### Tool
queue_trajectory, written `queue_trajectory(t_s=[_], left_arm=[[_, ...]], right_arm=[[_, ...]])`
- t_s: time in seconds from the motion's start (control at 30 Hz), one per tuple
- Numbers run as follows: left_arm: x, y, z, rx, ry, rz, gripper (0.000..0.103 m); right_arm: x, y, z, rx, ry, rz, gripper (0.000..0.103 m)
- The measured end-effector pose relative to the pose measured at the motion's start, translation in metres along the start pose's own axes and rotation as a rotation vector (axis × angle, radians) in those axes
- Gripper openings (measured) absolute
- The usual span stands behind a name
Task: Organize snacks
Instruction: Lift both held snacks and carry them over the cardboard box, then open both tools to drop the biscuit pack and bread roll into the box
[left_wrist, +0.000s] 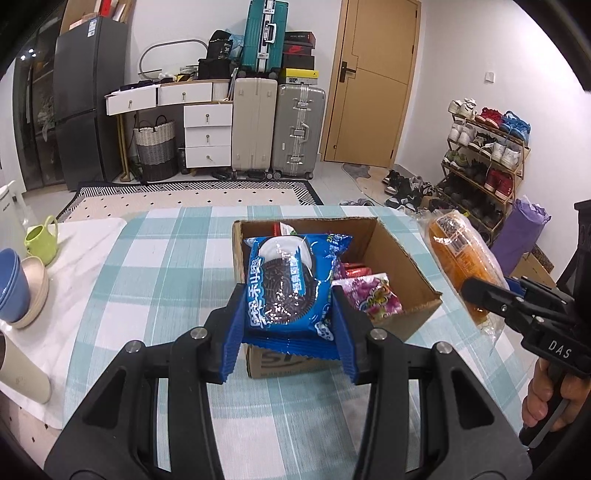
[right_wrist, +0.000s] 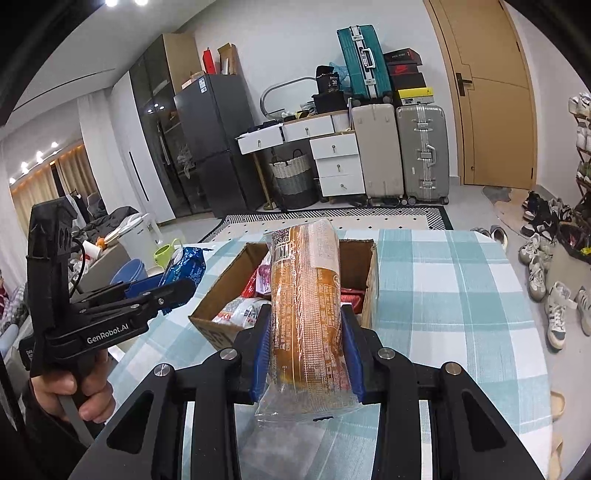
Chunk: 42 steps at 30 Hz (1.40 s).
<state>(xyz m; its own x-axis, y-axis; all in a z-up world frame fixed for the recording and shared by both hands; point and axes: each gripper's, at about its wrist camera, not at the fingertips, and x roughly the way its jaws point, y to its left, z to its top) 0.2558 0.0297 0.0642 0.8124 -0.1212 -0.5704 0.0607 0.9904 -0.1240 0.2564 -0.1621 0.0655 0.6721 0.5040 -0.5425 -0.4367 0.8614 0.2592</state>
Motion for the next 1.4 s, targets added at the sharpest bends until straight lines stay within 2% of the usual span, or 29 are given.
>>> queue_trajectory(t_s=[0.3,0.67,1.1,1.4], left_arm=[[0.028,-0.005,0.015,0.003,0.029,0.003,0.041],[0.072,-0.013,0.024,0.033,0.071,0.023,0.041],[0.126,-0.015,0.019,0.039,0.144,0.044,0.041],[0.139,-0.017,0.018,0.054,0.144,0.06,0.041]], right_arm=[[0.032,-0.006,0.017,0.019,0.035,0.019,0.035],[0.074,-0.014,0.024,0.025,0.09,0.003,0.035],[0.11,-0.015,0.026,0.002,0.131,-0.033,0.035],[0.122,-0.015,0.022,-0.011,0.127,-0.063,0.035]])
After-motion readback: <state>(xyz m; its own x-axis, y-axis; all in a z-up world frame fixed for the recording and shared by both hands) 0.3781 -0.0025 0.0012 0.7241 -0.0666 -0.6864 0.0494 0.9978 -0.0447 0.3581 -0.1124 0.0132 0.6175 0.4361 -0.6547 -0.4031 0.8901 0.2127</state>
